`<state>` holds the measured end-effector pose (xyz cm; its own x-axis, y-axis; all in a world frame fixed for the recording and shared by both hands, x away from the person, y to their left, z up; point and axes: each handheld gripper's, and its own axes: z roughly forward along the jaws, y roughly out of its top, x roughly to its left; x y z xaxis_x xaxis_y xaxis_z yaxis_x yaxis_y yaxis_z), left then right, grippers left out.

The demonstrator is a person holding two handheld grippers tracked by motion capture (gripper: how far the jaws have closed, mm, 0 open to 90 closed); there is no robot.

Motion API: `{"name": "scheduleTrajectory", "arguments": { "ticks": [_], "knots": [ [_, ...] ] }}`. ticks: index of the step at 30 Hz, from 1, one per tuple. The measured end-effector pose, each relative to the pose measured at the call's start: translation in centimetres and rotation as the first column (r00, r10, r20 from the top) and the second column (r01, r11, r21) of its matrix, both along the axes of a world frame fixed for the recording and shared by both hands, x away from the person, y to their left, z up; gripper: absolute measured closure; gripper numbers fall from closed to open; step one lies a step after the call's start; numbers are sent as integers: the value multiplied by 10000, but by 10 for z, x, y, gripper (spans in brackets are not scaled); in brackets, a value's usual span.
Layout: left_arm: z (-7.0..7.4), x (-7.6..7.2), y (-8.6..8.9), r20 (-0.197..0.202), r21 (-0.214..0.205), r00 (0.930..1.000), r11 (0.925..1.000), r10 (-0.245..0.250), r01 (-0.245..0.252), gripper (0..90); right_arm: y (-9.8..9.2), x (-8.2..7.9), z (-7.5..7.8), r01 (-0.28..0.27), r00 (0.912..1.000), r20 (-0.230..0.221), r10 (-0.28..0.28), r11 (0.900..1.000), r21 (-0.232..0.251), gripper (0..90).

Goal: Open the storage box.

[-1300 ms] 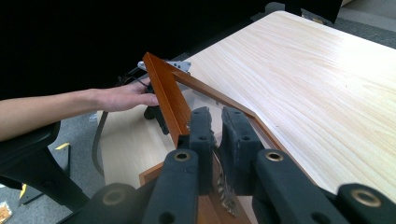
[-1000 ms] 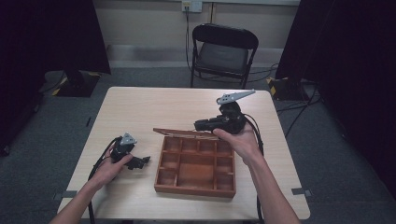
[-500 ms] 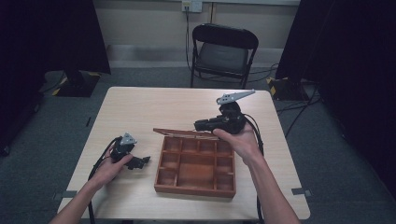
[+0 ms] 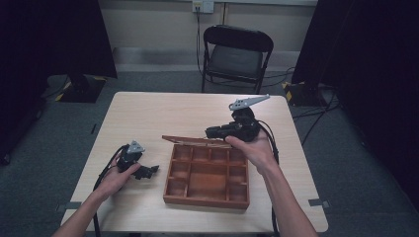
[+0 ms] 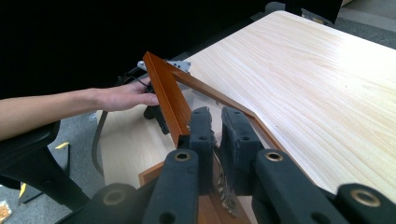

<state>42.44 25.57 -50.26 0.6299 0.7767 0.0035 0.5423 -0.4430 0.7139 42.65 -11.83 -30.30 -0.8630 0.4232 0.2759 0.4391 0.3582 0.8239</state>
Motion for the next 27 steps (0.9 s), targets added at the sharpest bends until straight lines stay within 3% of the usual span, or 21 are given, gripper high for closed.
{"name": "scheduleTrajectory", "arguments": {
  "ticks": [27],
  "knots": [
    [0,0,0,-13,-69,10000,10000,17,-18,11,0,0,0,-48,10000,-6,48,10000,-9,837]
  ]
}}
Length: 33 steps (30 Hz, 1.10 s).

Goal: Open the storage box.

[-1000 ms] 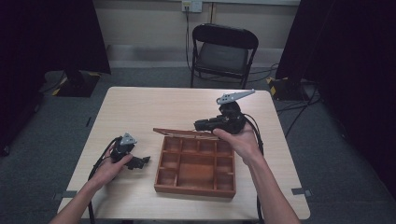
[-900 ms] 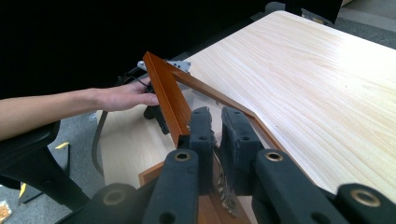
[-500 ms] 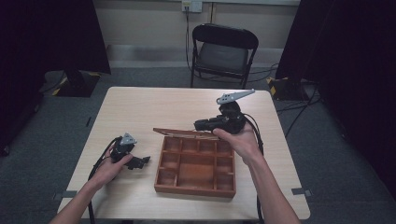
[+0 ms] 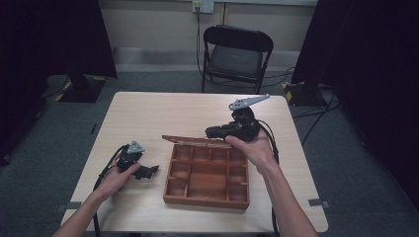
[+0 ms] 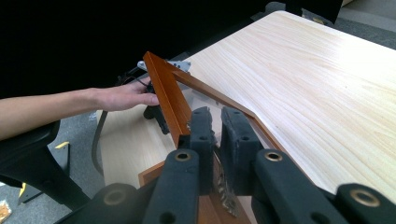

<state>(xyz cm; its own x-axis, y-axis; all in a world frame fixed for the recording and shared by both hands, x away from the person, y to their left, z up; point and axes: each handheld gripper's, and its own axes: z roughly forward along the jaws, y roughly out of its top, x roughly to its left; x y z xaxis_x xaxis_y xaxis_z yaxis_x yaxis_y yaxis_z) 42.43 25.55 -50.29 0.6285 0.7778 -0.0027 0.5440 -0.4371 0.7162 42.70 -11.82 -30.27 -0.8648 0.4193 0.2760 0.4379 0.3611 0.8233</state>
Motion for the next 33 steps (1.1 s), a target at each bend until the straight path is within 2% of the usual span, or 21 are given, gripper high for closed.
{"name": "scheduleTrajectory", "arguments": {
  "ticks": [33],
  "knots": [
    [0,0,0,6,34,10000,10000,2,-2,9,0,-1,0,-60,10000,9,60,10000,5,849]
  ]
}}
